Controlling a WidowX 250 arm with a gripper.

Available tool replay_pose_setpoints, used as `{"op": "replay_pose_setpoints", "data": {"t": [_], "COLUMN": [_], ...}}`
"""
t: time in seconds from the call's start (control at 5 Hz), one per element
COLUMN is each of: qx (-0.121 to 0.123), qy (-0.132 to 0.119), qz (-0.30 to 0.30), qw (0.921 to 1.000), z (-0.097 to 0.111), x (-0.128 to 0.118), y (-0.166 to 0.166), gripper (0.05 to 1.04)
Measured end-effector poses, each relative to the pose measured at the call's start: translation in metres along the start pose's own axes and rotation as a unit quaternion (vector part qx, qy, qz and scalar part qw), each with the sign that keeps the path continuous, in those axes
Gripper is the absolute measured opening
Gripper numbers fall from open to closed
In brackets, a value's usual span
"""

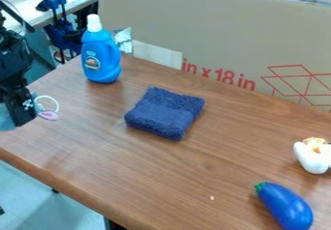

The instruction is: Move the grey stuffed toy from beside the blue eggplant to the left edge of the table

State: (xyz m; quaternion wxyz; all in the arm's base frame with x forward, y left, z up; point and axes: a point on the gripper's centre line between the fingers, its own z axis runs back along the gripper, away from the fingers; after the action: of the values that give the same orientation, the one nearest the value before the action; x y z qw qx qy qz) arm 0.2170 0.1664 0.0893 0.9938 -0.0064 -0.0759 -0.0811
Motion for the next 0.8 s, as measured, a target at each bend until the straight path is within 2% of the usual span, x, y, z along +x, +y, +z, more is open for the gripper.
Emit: {"op": "replay_pose_setpoints", "data": {"t": [0.2, 0.4, 0.6, 0.8], "qx": [0.034, 0.044, 0.039, 0.017], "qy": [-0.007, 0.001, 0.009, 0.004], "qz": [0.063, 0.097, 0.109, 0.119], "qw": [0.9974, 0.9943, 0.9932, 0.9927], "z": [-0.004, -0.015, -0.028, -0.045], "x": [0.0, 0.0, 0.002, 0.007], "y": [0.014, 0.029, 0.053, 0.076], "gripper": [0.701, 0.701, 0.701, 0.701]}}
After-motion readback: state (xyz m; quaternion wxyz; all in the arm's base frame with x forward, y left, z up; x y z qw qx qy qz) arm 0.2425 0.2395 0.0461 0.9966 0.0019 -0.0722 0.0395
